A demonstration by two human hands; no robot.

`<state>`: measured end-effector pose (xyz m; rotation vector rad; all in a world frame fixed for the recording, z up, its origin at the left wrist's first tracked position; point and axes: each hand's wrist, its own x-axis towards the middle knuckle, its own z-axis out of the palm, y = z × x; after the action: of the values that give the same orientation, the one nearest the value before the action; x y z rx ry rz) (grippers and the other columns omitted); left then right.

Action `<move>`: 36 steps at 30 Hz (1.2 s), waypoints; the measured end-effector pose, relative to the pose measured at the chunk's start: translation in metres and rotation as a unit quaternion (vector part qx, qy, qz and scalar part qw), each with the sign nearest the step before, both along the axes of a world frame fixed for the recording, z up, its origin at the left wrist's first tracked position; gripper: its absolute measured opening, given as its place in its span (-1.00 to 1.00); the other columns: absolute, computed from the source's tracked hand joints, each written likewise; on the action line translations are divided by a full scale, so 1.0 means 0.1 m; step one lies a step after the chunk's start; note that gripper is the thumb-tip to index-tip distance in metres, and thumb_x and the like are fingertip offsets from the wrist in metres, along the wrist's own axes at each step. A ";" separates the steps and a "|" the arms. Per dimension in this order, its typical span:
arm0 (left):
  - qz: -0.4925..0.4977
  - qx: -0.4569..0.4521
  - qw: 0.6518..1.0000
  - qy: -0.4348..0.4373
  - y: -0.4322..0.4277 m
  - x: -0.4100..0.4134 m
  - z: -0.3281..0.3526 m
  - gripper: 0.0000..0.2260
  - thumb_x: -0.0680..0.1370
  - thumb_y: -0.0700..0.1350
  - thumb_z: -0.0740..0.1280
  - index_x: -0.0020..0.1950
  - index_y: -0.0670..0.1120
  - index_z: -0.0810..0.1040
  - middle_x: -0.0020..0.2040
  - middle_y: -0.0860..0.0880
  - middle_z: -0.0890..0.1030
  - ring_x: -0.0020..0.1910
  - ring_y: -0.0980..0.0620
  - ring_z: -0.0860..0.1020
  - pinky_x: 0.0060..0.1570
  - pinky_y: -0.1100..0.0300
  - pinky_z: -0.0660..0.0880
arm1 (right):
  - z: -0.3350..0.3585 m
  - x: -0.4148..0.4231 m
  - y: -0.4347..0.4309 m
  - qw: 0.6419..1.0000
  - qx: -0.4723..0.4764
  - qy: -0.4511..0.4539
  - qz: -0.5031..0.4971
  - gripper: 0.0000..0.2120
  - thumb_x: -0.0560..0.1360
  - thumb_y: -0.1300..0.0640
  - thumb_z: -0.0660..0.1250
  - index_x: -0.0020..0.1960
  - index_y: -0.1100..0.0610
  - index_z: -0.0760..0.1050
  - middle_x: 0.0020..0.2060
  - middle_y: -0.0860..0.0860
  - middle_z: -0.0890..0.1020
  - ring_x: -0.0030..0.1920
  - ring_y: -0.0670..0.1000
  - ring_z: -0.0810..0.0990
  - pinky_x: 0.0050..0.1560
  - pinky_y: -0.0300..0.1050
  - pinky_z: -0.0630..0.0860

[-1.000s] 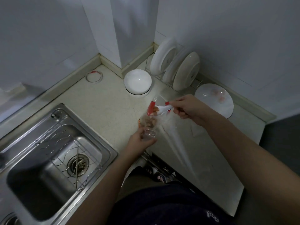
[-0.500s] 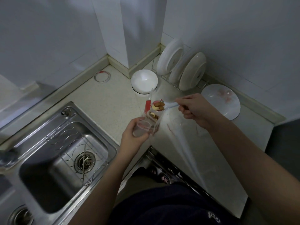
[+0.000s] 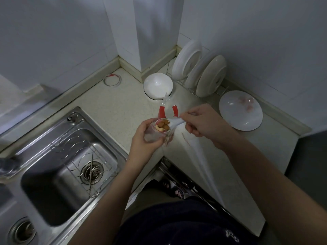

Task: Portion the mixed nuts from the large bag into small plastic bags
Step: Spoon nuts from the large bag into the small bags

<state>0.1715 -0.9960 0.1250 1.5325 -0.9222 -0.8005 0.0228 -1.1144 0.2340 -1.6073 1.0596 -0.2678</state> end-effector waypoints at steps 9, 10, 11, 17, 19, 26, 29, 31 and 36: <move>0.001 -0.029 0.998 0.048 0.01 -0.06 0.06 -0.56 0.40 -0.15 0.48 0.26 -0.05 0.50 0.15 0.03 0.61 0.10 0.10 0.60 0.01 0.32 0.53 | 0.08 0.12 0.20 0.901 -0.369 0.112 0.200 -0.76 0.60 0.08 0.22 0.16 0.09 0.60 -0.20 0.00 0.69 -0.35 -0.18 0.45 -0.35 -0.51 0.28; 0.004 -0.030 0.998 0.056 0.02 -0.06 0.06 -0.55 0.39 -0.10 0.48 0.26 -0.06 0.50 0.14 0.02 0.61 0.10 0.09 0.60 -0.01 0.29 0.54 | 0.07 0.13 0.20 0.897 -0.379 0.112 0.198 -0.76 0.60 0.07 0.22 0.16 0.08 0.60 -0.17 0.01 0.69 -0.32 -0.16 0.47 -0.36 -0.50 0.25; 0.008 -0.028 0.998 0.061 0.03 -0.06 0.06 -0.54 0.38 -0.06 0.48 0.26 -0.06 0.50 0.14 0.02 0.61 0.09 0.10 0.60 -0.05 0.27 0.55 | 0.07 0.13 0.19 0.899 -0.382 0.107 0.186 -0.77 0.60 0.07 0.22 0.15 0.09 0.60 -0.17 0.02 0.70 -0.31 -0.14 0.49 -0.33 -0.49 0.24; 0.047 -0.005 0.995 0.085 0.08 -0.03 -0.01 -0.58 0.42 -0.10 0.52 0.24 -0.07 0.50 0.06 0.06 0.59 0.01 0.19 0.58 -0.19 0.26 0.53 | 0.07 0.12 0.02 0.937 -0.344 0.050 0.020 -0.82 0.56 0.16 0.30 -0.03 0.21 0.65 -0.34 0.00 0.63 -0.44 -0.22 0.49 -0.40 -0.46 0.35; 0.054 -0.001 0.994 0.091 0.10 -0.02 -0.03 -0.61 0.45 -0.17 0.50 0.24 -0.07 0.50 0.02 0.16 0.58 -0.02 0.27 0.58 -0.20 0.31 0.54 | 0.04 0.13 -0.09 0.936 -0.344 0.066 -0.034 -0.78 0.57 0.16 0.28 -0.13 0.24 0.63 -0.37 0.06 0.61 -0.42 -0.11 0.47 -0.39 -0.42 0.32; 0.076 0.010 0.989 0.125 0.13 -0.02 -0.01 -0.56 0.41 -0.09 0.51 0.25 -0.01 0.49 -0.07 0.29 0.60 -0.10 0.26 0.60 -0.28 0.31 0.54 | -0.18 0.34 -0.28 0.907 -0.332 0.244 0.090 -0.73 0.62 0.18 0.12 -0.14 0.29 0.50 -0.27 0.14 0.53 -0.25 0.08 0.50 -0.22 -0.14 0.35; 0.088 0.013 0.988 0.129 0.11 -0.02 -0.01 -0.56 0.39 -0.06 0.53 0.23 0.00 0.51 -0.14 0.16 0.60 -0.23 0.22 0.58 -0.36 0.29 0.49 | -0.25 0.50 -0.30 0.879 -0.311 0.304 0.195 -0.77 0.59 0.23 0.12 0.09 0.30 0.51 -0.02 0.21 0.59 0.01 0.18 0.57 -0.03 -0.02 0.43; 0.092 0.023 0.987 0.126 0.11 -0.01 -0.02 -0.57 0.41 -0.09 0.53 0.24 0.03 0.52 -0.15 0.14 0.60 -0.24 0.22 0.57 -0.38 0.27 0.50 | -0.28 0.62 -0.29 0.862 -0.304 0.324 0.246 -0.78 0.53 0.28 0.18 0.10 0.34 0.51 0.00 0.24 0.60 0.02 0.21 0.58 -0.04 0.00 0.45; 0.088 0.044 0.990 0.099 0.12 0.02 -0.05 -0.61 0.42 -0.05 0.52 0.21 0.08 0.53 -0.08 0.11 0.61 -0.19 0.26 0.59 -0.30 0.31 0.54 | -0.37 0.77 -0.33 0.752 -0.420 0.366 0.353 -0.84 0.46 0.29 0.22 -0.25 0.09 0.37 -0.36 -0.01 0.38 -0.26 0.09 0.45 -0.22 -0.11 0.32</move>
<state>0.1739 -0.9845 0.1201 1.5542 -0.6032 -0.8572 0.0999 -1.1475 0.1970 -2.9632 0.7982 0.5436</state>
